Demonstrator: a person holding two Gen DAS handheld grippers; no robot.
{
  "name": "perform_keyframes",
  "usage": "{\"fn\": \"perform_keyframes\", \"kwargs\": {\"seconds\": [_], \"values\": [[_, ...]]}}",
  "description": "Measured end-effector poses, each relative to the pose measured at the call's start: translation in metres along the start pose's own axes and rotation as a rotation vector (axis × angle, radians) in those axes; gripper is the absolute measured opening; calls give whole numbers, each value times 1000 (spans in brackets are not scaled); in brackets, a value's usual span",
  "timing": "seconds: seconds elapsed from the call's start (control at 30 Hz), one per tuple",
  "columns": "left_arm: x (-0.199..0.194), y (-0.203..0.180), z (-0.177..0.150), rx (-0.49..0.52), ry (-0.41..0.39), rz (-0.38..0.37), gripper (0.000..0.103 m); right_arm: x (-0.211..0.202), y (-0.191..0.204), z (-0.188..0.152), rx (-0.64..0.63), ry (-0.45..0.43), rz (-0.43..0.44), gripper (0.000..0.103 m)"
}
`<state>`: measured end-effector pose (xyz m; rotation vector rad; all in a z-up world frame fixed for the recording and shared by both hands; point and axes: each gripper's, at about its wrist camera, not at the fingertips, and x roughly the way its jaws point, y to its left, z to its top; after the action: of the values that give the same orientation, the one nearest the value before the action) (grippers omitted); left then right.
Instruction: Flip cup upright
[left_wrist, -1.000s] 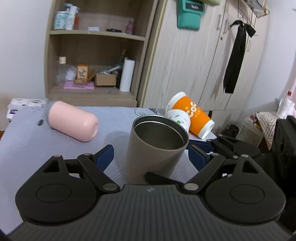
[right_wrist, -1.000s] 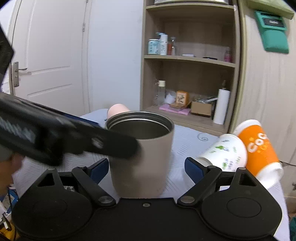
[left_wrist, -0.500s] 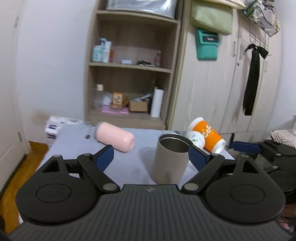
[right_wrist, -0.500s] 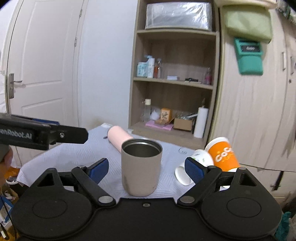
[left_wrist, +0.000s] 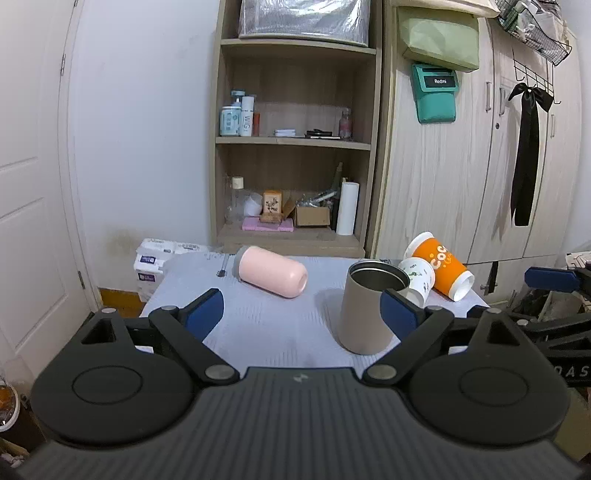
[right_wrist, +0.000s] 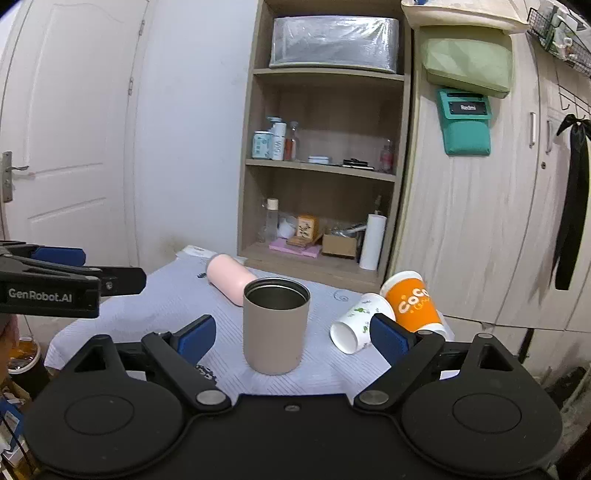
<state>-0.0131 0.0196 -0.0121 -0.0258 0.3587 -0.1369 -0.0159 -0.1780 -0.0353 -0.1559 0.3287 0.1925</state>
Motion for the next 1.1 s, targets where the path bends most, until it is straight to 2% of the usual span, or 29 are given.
{"fn": "perform_keyframes", "kwargs": {"seconds": [0.17, 0.3, 0.6, 0.83, 1.1], "values": [[0, -1, 0, 18, 18, 19, 94, -1, 0, 1, 18, 21, -31, 98], [2, -2, 0, 29, 32, 32, 100, 0, -2, 1, 39, 36, -49, 103], [5, -9, 0, 54, 78, 76, 103, 0, -6, 4, 76, 82, -127, 103], [14, -14, 0, 86, 157, 111, 103, -4, -7, 6, 97, 94, -142, 103], [11, -12, 1, 81, 155, 118, 103, -2, -6, 7, 98, 107, -154, 103]]}}
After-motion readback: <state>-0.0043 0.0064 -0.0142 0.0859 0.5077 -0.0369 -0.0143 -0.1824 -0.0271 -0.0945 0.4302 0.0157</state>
